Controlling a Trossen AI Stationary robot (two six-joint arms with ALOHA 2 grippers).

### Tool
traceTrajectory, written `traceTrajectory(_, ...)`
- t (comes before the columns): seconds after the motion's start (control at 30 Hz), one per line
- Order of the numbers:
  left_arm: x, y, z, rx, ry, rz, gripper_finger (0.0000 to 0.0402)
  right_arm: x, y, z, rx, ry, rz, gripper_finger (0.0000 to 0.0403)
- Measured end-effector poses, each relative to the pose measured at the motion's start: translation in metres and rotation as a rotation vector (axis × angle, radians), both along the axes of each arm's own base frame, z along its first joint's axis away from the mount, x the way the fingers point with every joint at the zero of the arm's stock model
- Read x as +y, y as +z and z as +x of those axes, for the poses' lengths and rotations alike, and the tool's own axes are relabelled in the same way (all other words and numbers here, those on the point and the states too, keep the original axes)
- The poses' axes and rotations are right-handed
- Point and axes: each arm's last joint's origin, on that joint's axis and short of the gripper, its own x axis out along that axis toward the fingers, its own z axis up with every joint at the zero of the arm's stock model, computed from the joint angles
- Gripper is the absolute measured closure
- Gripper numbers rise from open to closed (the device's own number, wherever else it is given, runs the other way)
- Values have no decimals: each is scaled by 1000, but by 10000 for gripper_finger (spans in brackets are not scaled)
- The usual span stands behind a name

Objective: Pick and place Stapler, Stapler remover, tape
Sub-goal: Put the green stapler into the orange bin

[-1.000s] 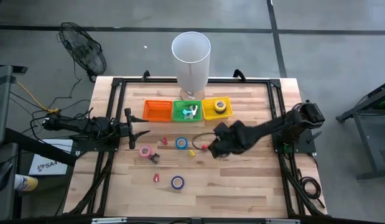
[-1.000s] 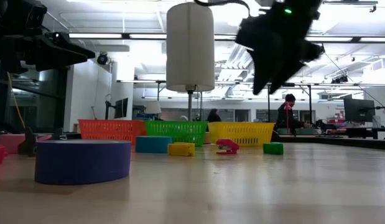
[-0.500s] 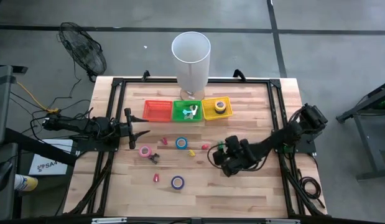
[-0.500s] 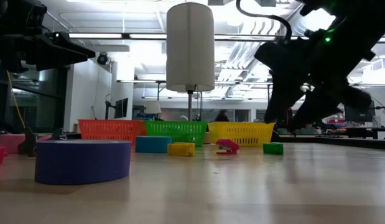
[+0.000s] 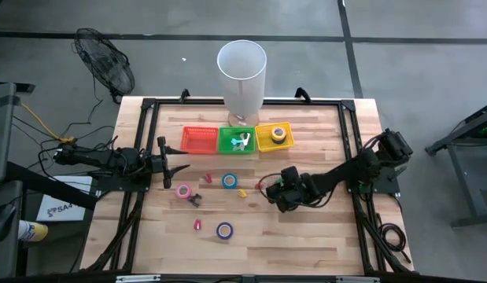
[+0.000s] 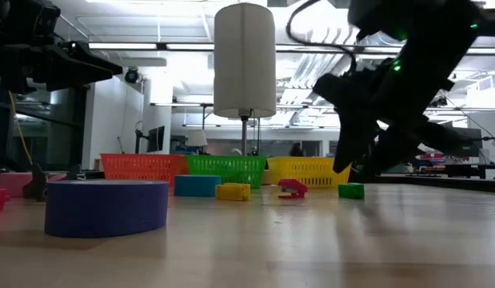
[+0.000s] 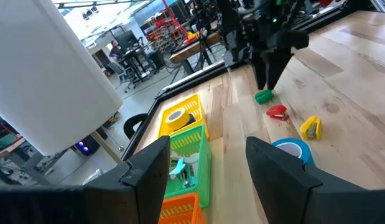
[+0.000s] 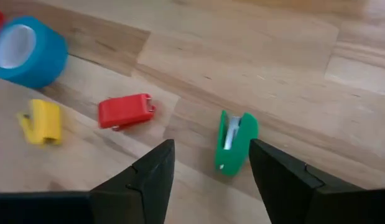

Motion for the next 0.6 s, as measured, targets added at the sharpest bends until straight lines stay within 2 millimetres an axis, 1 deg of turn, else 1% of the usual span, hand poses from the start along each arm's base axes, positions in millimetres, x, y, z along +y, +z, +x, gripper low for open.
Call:
traceTrajectory(0.1,0,0,0,-2,0,-9,195,-8,-1,2,39,13,55,213)
traceTrajectory(0.3,0,0,0,-2,0,-9,195,-22,-2,5,76,4,96,225)
traceTrajectory(0.47,0,0,0,-2,0,-9,195,-26,-3,6,92,17,124,236)
traceTrajectory(0.6,0,0,0,-2,0,-10,195,-26,-3,6,97,35,141,248)
